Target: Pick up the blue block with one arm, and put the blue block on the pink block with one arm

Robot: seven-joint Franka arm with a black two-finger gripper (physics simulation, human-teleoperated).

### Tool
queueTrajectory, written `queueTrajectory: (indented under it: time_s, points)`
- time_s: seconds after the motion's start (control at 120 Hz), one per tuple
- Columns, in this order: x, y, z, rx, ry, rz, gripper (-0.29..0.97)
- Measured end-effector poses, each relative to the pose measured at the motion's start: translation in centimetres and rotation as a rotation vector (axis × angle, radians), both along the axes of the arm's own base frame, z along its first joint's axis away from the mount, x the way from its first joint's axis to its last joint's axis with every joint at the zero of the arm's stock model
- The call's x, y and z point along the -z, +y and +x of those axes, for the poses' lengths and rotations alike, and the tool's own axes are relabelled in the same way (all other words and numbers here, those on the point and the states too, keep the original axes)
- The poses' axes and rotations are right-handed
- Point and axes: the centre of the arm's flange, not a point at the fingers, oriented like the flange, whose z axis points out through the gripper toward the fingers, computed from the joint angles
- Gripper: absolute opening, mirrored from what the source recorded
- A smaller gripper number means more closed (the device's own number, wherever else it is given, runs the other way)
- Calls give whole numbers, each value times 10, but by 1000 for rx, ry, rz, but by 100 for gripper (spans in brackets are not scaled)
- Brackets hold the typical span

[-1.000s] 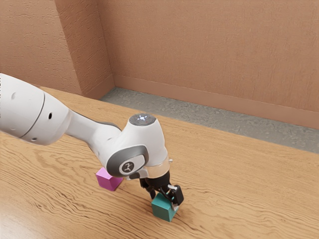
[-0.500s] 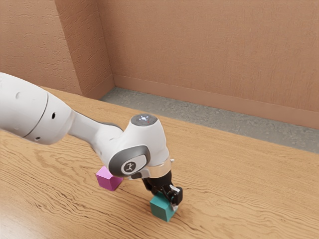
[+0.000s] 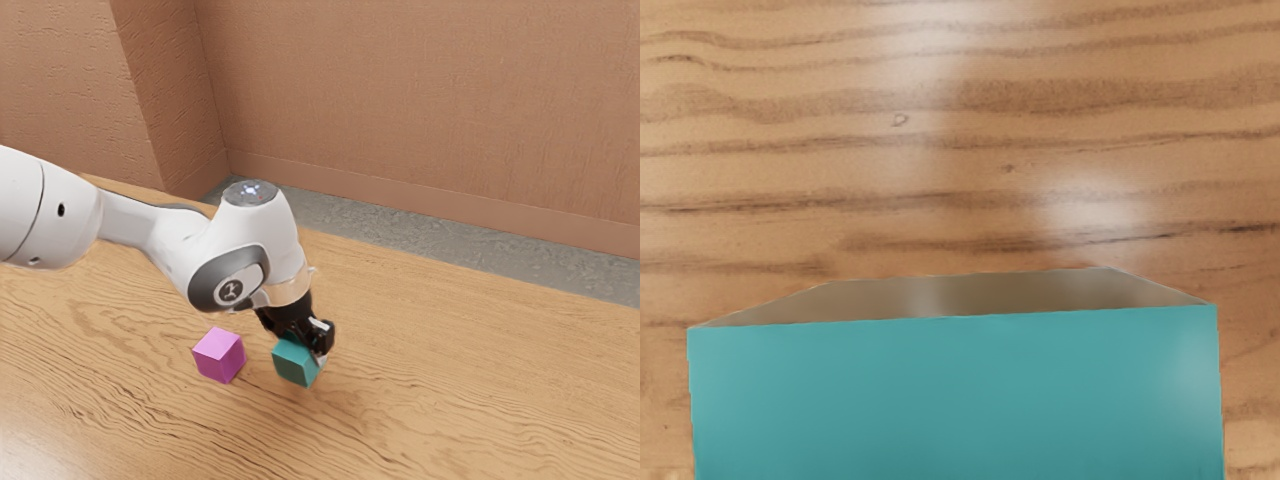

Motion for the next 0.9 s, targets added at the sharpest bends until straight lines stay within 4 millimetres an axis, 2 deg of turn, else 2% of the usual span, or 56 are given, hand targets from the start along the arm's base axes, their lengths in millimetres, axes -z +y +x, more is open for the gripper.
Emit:
queueTrajectory:
  time_s: [0.2,0.392,0.7,0.9]
  points:
    - [-15,55,0,-61,-2,42,38]
    - [-28,91,0,-90,-4,62,38]
    - [-34,126,-13,-160,26,76,36]
    - [-31,123,-17,-161,37,70,37]
